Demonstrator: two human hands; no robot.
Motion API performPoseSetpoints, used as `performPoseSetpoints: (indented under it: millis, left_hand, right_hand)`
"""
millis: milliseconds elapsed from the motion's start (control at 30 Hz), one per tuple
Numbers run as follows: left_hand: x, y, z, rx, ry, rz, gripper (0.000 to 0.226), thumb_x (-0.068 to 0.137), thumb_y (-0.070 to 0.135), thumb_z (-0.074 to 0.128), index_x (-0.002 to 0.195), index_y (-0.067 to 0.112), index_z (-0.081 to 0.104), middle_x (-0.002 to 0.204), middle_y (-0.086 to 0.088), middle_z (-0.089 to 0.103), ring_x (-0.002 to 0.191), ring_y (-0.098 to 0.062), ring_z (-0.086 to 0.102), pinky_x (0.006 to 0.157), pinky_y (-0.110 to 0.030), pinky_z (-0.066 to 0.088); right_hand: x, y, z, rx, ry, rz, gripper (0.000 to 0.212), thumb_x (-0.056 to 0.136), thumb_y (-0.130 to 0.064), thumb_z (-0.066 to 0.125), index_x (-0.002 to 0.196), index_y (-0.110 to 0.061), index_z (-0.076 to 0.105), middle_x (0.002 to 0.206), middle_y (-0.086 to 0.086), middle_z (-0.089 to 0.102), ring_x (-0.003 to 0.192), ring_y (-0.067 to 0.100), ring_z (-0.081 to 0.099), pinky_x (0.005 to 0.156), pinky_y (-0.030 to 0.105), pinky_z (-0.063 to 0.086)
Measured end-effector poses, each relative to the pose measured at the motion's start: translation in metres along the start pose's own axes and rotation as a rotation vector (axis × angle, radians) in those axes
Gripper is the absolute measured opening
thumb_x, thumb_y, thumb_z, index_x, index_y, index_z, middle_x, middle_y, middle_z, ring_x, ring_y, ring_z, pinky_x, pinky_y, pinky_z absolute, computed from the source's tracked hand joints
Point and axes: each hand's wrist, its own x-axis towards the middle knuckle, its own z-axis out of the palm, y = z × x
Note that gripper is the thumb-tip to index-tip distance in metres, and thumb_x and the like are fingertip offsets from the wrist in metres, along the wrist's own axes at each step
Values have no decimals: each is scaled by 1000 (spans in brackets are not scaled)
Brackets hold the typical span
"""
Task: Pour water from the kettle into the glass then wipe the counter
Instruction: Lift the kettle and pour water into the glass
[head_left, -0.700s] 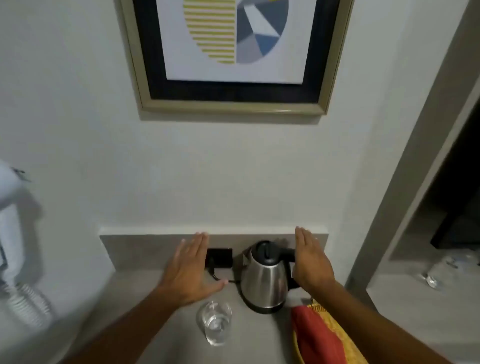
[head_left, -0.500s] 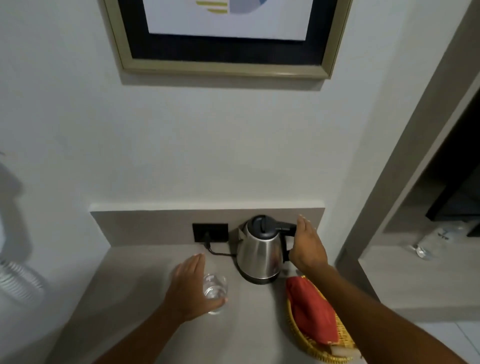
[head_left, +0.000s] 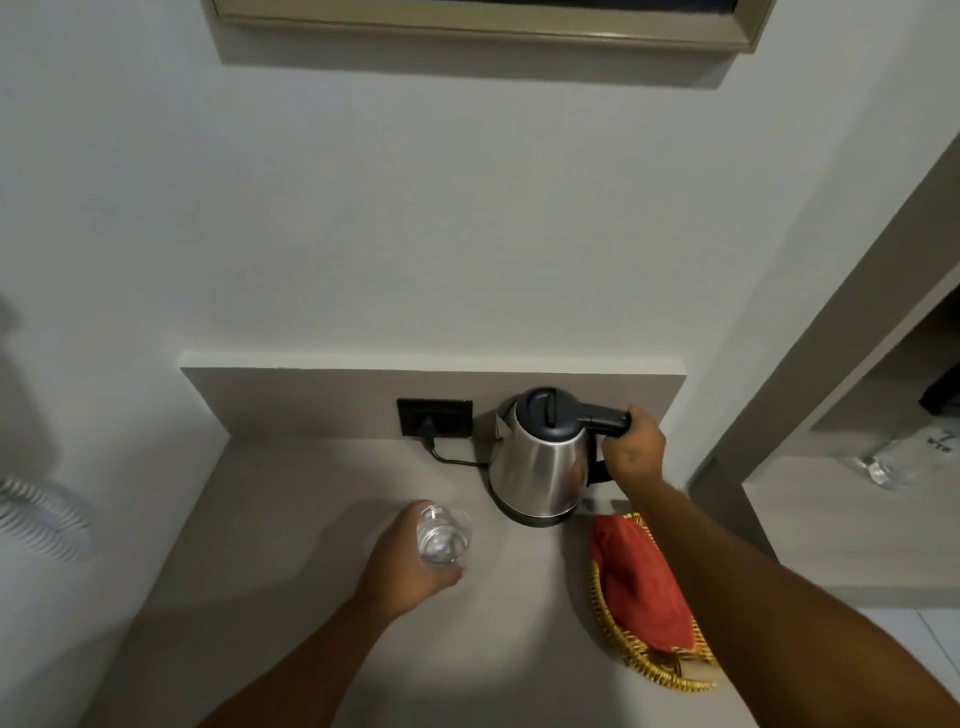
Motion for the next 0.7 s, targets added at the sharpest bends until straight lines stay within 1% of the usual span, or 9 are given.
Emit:
performPoseSetpoints:
  millis: [67,100,167,233,333,433,533,633,700]
  left_hand:
    - [-2,-2,6,-84,21,-49,83,49,23,100,122,26,60,112,9,70,103,-11,69,90,-31,60]
    - [-2,-1,8,-121,33,-67,84,49,18,101,122,25,60,112,8,71,102,-11,70,88,-26,60]
    - [-2,-3,12,-167,52,-84,85,48,16,102,122,26,61,111,10,70,102,-11,69,79,-9,55]
    - [-3,-5,14,-184,55,-97,88,48,18,102,125,28,61,112,11,70,102,-11,69,77,-7,52]
    - [-6,-9,15,-206,58,-107,89,49,14,100,129,26,62,114,9,72,103,-10,70,78,-3,50]
    - [-9,-9,15,-231,76,-119,87,50,9,99,129,22,64,113,7,73,97,-4,69,75,3,46]
    - [-11,-4,16,-265,82,-136,85,52,5,99,129,16,64,111,3,73,93,-2,67,72,4,46]
    - [-13,-3,16,-299,87,-137,81,54,0,97,127,12,65,106,4,72,85,13,65,70,3,45]
    - [-15,-2,15,-306,83,-128,78,55,0,97,126,12,65,104,5,71,83,19,63,69,5,44]
  right_hand:
    - [4,-4,3,32,-12,75,20,76,8,51,88,-7,57,78,6,59,89,36,62,70,38,51]
    - [6,-4,3,36,-18,89,21,76,8,51,90,-7,57,79,6,59,91,35,62,72,40,53]
    - [5,-7,5,27,-34,71,24,77,10,52,91,-9,57,79,4,58,91,34,62,71,37,51]
    - [2,-14,6,-20,-45,5,24,77,11,53,89,-10,57,79,4,58,87,33,61,69,38,52]
    - [-5,-36,6,-144,-82,-230,22,72,11,60,81,-9,57,78,6,58,78,28,59,68,44,54]
    - [-16,-64,5,-342,-122,-584,23,68,7,67,79,-11,59,82,4,55,79,22,51,68,38,48]
    - [-34,-88,7,-504,-174,-895,18,71,0,67,83,-12,59,87,7,57,86,25,47,71,35,40]
    - [-56,-103,13,-611,-218,-1130,17,74,-6,66,84,-14,55,87,6,53,85,24,44,77,33,31]
    - [-67,-109,18,-660,-251,-1229,14,78,-10,64,85,-15,52,87,6,51,85,24,42,79,33,30]
